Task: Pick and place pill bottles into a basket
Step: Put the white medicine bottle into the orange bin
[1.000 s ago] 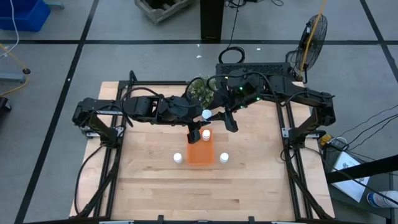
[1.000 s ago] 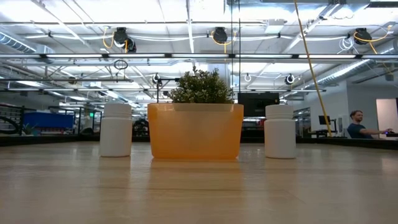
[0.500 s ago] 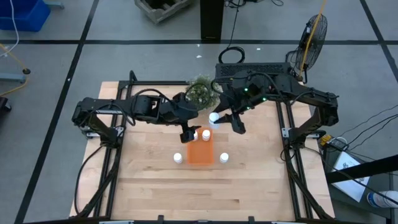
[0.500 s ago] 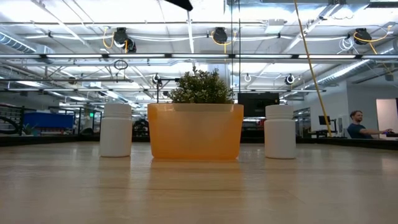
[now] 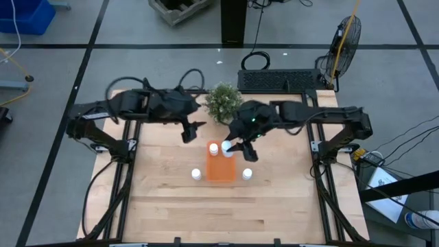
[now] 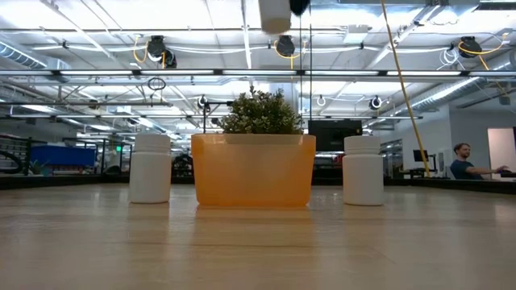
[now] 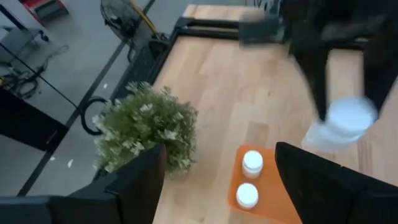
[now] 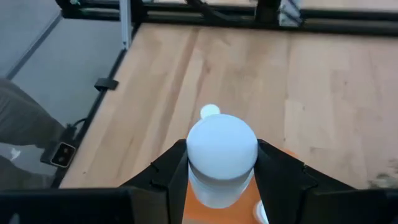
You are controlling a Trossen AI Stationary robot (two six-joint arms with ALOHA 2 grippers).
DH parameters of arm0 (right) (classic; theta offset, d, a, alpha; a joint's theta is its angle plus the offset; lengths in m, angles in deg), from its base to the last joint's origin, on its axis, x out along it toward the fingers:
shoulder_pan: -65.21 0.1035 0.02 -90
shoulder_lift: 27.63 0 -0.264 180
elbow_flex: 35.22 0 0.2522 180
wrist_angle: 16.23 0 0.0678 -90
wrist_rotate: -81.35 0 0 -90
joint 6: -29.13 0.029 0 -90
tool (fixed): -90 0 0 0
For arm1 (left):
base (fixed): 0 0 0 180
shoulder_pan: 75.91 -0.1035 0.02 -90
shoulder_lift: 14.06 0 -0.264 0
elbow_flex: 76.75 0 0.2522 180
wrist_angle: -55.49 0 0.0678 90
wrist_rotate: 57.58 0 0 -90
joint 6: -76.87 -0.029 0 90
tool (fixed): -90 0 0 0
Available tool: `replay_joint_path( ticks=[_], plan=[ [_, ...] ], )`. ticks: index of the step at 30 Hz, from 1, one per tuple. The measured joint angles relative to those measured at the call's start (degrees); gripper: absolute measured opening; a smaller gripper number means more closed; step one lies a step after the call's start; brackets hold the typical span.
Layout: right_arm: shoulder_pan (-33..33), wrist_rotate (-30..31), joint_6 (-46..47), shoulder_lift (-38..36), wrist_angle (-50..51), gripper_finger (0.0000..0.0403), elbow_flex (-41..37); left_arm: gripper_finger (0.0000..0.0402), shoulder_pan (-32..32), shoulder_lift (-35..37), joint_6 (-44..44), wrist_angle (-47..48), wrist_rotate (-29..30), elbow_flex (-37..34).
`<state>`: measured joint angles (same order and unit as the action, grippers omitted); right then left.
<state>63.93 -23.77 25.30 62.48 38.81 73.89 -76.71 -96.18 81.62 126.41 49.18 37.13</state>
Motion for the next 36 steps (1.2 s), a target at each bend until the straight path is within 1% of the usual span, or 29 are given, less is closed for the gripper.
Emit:
replay_joint_path(
  ticks=[6,10,12,16,18,22,24,31,34,36],
  plan=[
    [-0.1,0.1,1.7,0.0,-10.7,0.0144,-11.1,0.0289,-0.9,2.4,-2.0,-0.6,-0.1,-1.5],
    [-0.1,0.1,3.4,0.0,-19.6,0.0144,-18.7,0.0294,-1.9,3.2,-3.8,-2.1,-1.5,-4.8],
    [-0.1,0.2,4.3,0.0,-23.4,0.0144,-21.7,0.0299,-2.5,3.9,-4.5,-2.7,-2.5,-7.8],
    [-0.1,2.2,5.2,0.0,-28.1,0.0144,-26.1,0.0308,-3.9,6.4,-4.5,-9.7,-6.4,-15.7],
    [-0.1,3.0,5.7,0.0,-29.8,0.0144,-27.6,0.0311,-4.5,8.3,-4.2,-15.3,-8.0,-20.3],
    [-0.1,3.1,6.7,0.0,-30.4,0.0144,-29.9,0.0310,-5.2,12.4,-2.9,-22.8,-8.2,-29.5],
    [-0.1,3.1,7.2,0.0,-31.0,0.0144,-31.0,0.0307,-5.2,14.3,-2.0,-25.0,-8.2,-33.4],
    [-0.1,3.3,9.1,-0.1,-36.4,0.0144,-35.0,0.0302,-4.3,19.5,1.4,-37.1,-8.2,-43.0],
    [-0.1,3.9,9.3,0.0,-38.9,0.0144,-36.3,0.0306,-4.3,21.0,3.6,-42.7,-7.8,-45.9],
    [-0.1,4.7,9.4,0.0,-40.8,0.0144,-37.1,0.0307,-4.3,21.5,5.0,-44.4,-7.7,-47.4]
  ],
)
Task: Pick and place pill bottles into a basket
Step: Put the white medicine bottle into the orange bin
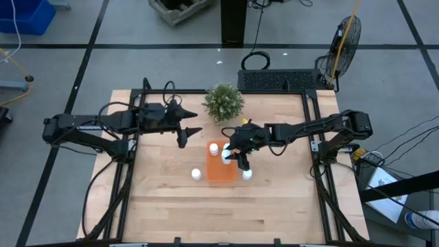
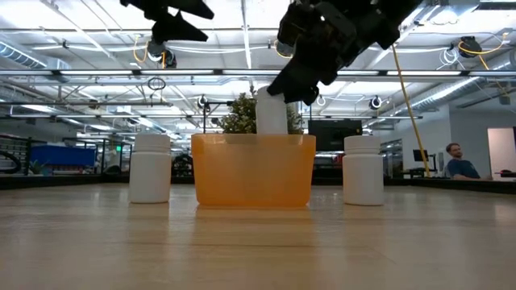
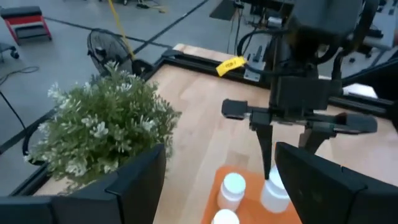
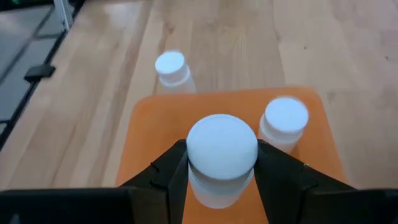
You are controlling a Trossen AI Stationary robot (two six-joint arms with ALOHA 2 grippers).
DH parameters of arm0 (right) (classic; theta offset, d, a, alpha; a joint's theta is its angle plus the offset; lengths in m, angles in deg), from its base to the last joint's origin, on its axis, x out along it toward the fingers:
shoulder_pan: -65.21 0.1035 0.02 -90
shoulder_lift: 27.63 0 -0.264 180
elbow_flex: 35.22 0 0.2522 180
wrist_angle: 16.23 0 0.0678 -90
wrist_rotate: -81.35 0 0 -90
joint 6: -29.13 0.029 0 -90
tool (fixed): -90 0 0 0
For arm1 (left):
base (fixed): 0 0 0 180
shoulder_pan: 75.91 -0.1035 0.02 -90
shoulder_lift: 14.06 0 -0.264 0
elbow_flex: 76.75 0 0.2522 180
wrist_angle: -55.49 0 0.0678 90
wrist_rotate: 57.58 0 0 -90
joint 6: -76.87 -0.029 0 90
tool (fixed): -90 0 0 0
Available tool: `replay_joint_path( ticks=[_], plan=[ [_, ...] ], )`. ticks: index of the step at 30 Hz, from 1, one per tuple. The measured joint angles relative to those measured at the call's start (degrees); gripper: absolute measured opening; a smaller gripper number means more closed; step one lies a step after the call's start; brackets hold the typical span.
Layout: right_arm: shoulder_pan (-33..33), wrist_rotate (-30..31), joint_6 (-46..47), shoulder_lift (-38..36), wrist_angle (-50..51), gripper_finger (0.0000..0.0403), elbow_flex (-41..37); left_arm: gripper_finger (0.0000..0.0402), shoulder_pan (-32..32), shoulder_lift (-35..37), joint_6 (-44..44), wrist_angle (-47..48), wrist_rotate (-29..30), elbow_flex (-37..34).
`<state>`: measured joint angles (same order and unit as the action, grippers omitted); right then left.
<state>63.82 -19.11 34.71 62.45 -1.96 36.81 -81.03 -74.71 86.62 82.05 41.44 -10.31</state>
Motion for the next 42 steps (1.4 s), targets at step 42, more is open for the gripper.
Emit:
replay_joint_path(
  ticks=[42],
  plan=[
    [4.9,8.9,-3.7,7.0,-16.3,0.0168,-9.1,0.0286,-1.4,-0.1,-0.1,-0.6,1.5,-0.8]
  ],
)
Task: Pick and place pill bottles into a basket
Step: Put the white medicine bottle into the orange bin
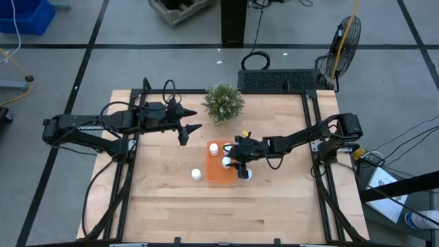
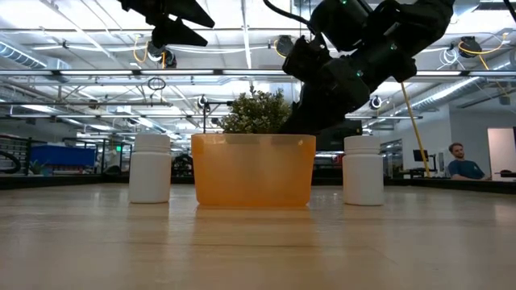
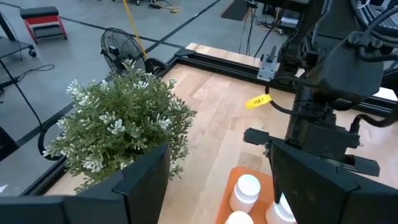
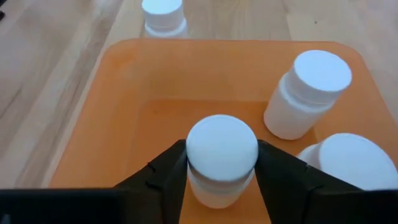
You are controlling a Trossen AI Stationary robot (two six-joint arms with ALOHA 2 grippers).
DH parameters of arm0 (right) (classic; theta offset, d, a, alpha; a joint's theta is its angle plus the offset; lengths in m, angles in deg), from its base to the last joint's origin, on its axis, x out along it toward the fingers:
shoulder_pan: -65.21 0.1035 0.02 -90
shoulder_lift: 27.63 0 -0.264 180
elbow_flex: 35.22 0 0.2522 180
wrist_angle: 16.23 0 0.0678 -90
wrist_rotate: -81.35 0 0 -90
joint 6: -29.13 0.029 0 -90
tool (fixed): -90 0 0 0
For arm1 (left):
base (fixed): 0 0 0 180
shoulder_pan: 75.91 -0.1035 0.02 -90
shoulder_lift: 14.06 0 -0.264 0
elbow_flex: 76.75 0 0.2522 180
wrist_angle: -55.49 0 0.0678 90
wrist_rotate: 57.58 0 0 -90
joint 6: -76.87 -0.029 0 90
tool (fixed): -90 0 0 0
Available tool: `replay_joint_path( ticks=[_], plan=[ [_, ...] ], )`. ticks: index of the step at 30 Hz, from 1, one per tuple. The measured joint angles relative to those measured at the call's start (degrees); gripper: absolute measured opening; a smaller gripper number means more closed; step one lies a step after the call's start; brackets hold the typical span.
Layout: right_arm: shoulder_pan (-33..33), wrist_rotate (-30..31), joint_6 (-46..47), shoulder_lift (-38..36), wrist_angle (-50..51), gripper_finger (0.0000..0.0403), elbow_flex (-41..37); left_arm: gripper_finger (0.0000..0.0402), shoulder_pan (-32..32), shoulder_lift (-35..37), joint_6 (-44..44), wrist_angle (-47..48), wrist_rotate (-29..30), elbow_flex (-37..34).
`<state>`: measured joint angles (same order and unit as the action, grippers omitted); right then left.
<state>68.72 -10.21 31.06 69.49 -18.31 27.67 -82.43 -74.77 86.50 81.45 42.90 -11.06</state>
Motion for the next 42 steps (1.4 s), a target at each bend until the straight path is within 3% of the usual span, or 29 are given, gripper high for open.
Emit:
replay_joint_path(
  ticks=[9,17,24,31,42],
  plan=[
    [0.0,0.0,0.0,0.0,2.3,0.0239,0.0,0.0276,0.0,0.0,0.5,0.0,-1.9,0.0],
    [-0.1,1.6,-2.0,-7.1,3.3,0.0237,0.1,0.0281,0.0,0.0,1.0,1.9,-3.0,0.0],
    [1.1,5.0,1.2,-17.2,18.3,0.0236,-1.5,0.0277,0.0,0.0,0.7,2.7,-3.0,0.0],
    [5.8,7.3,8.1,-24.7,22.5,0.0242,-7.1,0.0290,0.0,0.0,0.6,3.1,-3.0,0.0],
    [13.3,8.8,7.0,-27.9,24.3,0.0260,-7.1,0.0276,-0.2,0.0,0.6,4.4,-1.4,0.0]
  ],
)
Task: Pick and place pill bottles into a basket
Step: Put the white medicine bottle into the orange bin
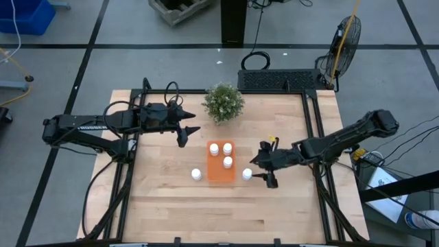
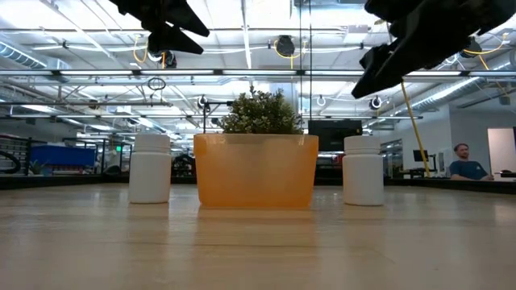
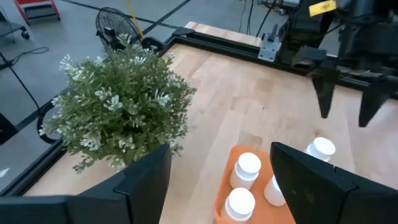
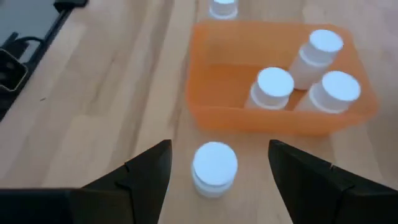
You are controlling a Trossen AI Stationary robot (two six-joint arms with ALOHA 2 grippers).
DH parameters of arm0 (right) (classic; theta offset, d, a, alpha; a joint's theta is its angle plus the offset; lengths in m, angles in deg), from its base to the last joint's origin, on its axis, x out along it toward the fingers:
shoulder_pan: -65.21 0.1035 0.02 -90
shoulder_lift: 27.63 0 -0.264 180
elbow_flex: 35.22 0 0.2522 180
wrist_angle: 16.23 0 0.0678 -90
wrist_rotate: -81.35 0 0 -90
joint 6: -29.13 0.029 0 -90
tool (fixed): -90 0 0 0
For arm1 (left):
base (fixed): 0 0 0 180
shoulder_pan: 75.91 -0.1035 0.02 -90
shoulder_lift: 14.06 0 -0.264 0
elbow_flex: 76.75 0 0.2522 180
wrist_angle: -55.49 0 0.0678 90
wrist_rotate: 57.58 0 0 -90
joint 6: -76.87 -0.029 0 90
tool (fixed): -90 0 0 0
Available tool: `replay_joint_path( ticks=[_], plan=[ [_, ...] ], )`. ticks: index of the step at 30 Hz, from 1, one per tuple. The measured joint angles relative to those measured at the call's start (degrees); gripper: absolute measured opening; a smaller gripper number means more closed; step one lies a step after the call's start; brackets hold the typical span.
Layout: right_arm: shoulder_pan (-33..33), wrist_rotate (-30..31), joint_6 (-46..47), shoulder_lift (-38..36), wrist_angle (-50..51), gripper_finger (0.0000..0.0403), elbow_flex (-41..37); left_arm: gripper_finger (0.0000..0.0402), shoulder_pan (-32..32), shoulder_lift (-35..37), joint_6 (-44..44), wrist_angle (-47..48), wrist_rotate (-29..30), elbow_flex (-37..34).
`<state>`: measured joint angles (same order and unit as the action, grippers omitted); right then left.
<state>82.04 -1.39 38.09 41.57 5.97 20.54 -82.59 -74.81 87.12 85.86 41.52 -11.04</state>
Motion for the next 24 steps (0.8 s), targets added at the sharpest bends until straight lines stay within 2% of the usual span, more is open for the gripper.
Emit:
replay_joint_path(
  ticks=[5,10,13,24],
  plan=[
    [-0.2,-0.3,-0.8,0.9,4.4,0.0259,2.0,0.0277,-0.1,0.0,0.8,0.1,0.0,0.0],
    [-1.6,-3.5,-5.0,5.5,8.6,0.0259,7.3,0.0279,-0.1,0.0,0.6,0.1,0.3,0.0],
    [-2.1,-4.4,-6.6,7.9,10.6,0.0259,7.7,0.0274,-0.1,0.0,0.5,0.3,0.4,0.0],
    [-4.4,-7.5,-8.4,12.4,7.0,0.0258,7.6,0.0281,0.0,0.0,0.5,1.8,-0.1,0.0]
  ],
)
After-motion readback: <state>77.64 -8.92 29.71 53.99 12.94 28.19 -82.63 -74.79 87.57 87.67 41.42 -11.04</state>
